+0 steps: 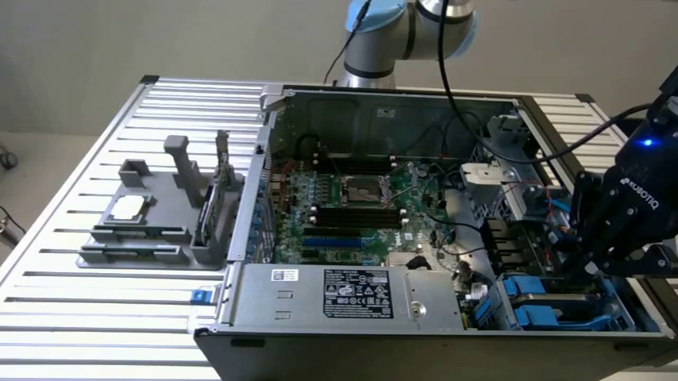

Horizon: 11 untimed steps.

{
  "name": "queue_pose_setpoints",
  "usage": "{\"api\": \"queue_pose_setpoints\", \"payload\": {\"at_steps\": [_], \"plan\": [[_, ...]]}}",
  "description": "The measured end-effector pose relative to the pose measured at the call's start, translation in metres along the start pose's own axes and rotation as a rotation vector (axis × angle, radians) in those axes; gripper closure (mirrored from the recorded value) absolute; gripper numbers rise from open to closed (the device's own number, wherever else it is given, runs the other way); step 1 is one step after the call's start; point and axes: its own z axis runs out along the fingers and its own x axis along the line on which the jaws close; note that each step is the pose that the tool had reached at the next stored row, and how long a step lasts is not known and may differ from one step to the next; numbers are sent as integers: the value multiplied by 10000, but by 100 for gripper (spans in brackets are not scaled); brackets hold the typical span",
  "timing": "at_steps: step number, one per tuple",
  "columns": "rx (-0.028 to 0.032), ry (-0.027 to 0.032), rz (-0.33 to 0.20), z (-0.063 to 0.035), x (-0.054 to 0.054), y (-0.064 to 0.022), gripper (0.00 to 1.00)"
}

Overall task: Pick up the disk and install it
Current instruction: 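Insert the first disk wire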

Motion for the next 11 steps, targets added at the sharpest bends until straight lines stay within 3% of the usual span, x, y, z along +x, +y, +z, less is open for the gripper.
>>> {"api": "queue_pose_setpoints", "payload": {"at_steps": [11], "plan": [[21,46,-8,36,-4,29,84]]}}
